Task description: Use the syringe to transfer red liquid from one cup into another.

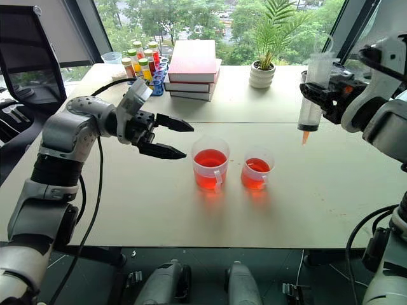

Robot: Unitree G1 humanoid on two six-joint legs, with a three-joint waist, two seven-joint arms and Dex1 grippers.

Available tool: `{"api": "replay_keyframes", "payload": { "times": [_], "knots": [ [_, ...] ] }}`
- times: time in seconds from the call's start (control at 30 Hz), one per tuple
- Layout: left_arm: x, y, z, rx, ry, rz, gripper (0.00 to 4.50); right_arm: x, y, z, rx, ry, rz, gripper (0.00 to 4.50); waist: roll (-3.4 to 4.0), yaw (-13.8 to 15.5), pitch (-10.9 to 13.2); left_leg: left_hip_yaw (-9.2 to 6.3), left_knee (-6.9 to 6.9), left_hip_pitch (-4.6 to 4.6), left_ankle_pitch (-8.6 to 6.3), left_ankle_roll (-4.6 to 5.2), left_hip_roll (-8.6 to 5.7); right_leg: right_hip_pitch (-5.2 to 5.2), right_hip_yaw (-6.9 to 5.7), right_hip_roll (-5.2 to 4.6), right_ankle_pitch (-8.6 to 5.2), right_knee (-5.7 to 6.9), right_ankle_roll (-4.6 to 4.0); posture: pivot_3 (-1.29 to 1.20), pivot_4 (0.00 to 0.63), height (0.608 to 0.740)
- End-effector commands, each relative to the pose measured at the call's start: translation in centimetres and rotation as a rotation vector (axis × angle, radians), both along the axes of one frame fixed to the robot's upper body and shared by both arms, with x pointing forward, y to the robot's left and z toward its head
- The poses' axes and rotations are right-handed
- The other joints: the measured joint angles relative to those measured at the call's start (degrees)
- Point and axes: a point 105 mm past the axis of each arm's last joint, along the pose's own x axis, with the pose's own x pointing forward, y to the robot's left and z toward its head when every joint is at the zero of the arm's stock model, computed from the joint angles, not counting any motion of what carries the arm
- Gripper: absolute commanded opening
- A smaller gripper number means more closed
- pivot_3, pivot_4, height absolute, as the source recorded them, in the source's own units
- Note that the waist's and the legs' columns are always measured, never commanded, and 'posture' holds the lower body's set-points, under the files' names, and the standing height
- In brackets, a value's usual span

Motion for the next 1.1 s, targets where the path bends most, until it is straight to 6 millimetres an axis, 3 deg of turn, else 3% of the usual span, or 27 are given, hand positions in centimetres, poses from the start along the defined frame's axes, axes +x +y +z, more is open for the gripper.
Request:
{"api": "replay_keyframes", "payload": {
  "times": [0.03,0.27,0.47,0.53,0.67,0.7,0.83,0.97,1.1],
  "knots": [
    [-0.6,-0.1,0.5,-0.017,-0.026,-0.012,4.12,-0.2,-1.0,-2.5,-0.046,0.204,-0.011,1.38,0.0,-0.3,0.0,-0.01,0.0,-0.02,0.0,0.0,0.0,-0.01,-0.01,0.0,0.0,-0.01,0.0,0.0,0.15,0.74],
    [-1.0,-0.1,0.0,-0.018,-0.034,0.009,4.12,1.0,-3.7,-10.0,-0.047,0.514,-0.113,1.38,0.0,-0.5,0.0,0.04,0.0,-0.04,0.0,0.01,0.0,-0.05,0.0,0.09,0.09,0.0,0.15,0.0,0.15,0.74],
    [-0.8,0.2,0.4,-0.027,-0.039,0.043,4.12,1.6,-4.7,-13.0,-0.027,0.575,-0.137,1.38,0.0,-0.4,0.0,0.13,0.01,-0.05,-0.01,0.02,-0.02,-0.07,-0.01,0.23,0.1,0.0,0.19,0.0,0.15,0.74],
    [-0.6,0.3,0.5,-0.03,-0.039,0.058,4.15,1.7,-4.8,-13.1,-0.008,0.576,-0.139,2.4,0.0,-0.4,0.0,0.13,0.01,-0.05,-0.01,0.03,-0.03,-0.07,-0.01,0.23,0.1,0.0,0.19,0.0,0.15,0.74],
    [-0.1,0.4,0.5,-0.024,-0.047,0.077,4.15,1.3,-4.8,-12.4,-0.001,0.555,-0.116,4.21,0.0,-0.4,0.0,0.13,0.02,-0.05,-0.01,0.03,-0.03,-0.07,-0.01,0.25,0.1,0.01,0.19,0.0,0.15,0.74],
    [0.0,0.4,0.5,-0.023,-0.047,0.078,4.15,1.1,-4.8,-12.1,-0.01,0.546,-0.114,4.48,0.0,-0.4,0.0,0.13,0.02,-0.05,-0.01,0.03,-0.03,-0.07,-0.01,0.25,0.1,0.0,0.19,0.0,0.15,0.74],
    [0.1,0.5,0.6,-0.017,-0.046,0.079,4.15,-0.3,-4.3,-9.1,-0.097,0.432,-0.036,4.48,0.02,-0.2,0.0,0.1,0.01,-0.08,-0.02,0.03,-0.03,-0.09,-0.03,0.25,0.09,0.0,0.2,0.0,0.15,0.74],
    [0.3,0.7,0.6,-0.01,-0.044,0.087,4.15,-3.6,-3.5,-4.9,-0.258,0.282,0.07,4.48,0.04,0.0,0.0,0.07,0.01,-0.12,-0.03,0.06,-0.03,-0.11,-0.05,0.24,0.08,-0.01,0.22,0.0,0.15,0.74],
    [0.4,0.8,0.4,-0.006,-0.038,0.091,4.15,-7.3,-0.4,-2.1,-0.294,0.156,0.261,4.48,0.01,-0.4,0.0,0.05,0.04,-0.06,-0.04,0.06,-0.01,-0.03,-0.05,0.25,0.08,-0.03,0.22,0.0,0.15,0.74]
  ]
}}
